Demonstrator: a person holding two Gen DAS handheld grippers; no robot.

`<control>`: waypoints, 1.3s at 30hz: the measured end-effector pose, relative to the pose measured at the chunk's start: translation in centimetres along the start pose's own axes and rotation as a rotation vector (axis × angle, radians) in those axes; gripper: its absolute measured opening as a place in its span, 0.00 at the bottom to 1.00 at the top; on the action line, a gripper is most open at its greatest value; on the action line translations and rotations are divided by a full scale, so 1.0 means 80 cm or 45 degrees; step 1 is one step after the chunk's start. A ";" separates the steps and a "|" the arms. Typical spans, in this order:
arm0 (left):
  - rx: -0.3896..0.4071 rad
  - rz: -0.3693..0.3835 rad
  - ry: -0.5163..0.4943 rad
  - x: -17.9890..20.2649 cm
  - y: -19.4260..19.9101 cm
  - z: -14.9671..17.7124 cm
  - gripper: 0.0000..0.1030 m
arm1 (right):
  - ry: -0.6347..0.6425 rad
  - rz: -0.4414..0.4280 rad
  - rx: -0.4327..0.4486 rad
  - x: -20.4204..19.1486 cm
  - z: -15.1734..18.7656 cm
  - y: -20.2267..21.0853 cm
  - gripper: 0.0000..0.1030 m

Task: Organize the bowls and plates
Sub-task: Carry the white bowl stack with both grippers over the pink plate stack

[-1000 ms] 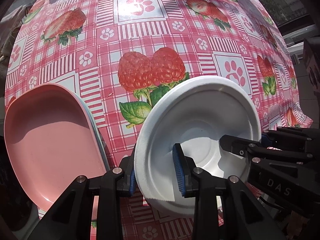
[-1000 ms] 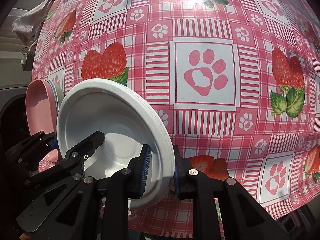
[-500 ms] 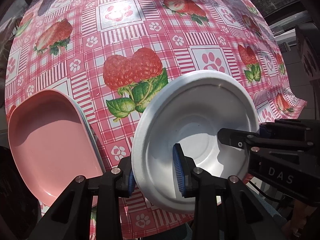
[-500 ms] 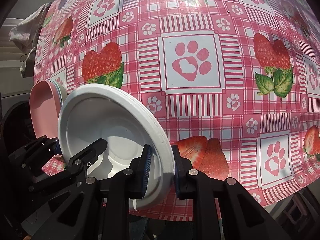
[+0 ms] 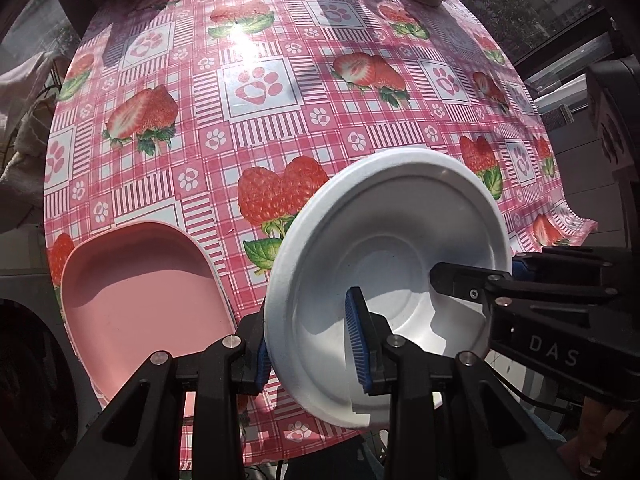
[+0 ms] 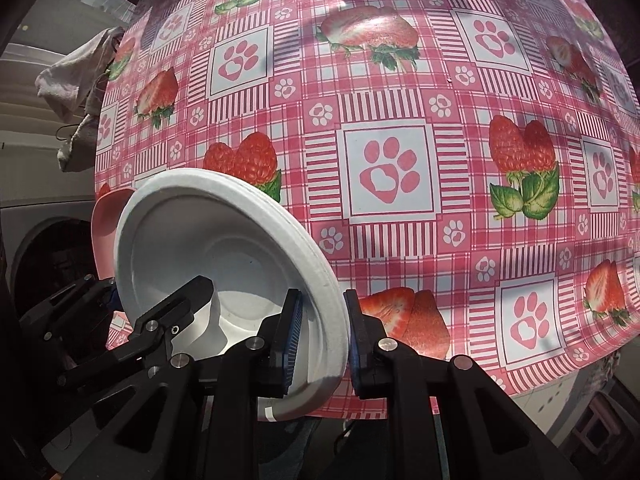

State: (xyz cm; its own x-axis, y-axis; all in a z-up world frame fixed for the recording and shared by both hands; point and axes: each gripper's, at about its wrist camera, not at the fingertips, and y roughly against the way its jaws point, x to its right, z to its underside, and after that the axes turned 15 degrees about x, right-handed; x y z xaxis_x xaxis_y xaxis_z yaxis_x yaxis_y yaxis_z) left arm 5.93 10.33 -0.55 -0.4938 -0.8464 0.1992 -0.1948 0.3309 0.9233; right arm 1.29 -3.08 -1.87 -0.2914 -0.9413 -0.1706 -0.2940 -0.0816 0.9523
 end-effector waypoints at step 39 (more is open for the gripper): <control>0.107 -0.259 0.422 -0.162 0.067 0.055 0.34 | 0.464 -0.121 -0.070 -0.194 -0.010 -0.036 0.22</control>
State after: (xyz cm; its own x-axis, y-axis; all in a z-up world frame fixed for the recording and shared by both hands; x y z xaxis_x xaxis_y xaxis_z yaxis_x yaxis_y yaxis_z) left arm 7.53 24.90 0.36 -0.1406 -0.9825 0.1224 -0.3360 0.1636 0.9275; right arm 7.37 11.48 -1.80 0.0810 -0.9826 -0.1669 -0.2522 -0.1823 0.9504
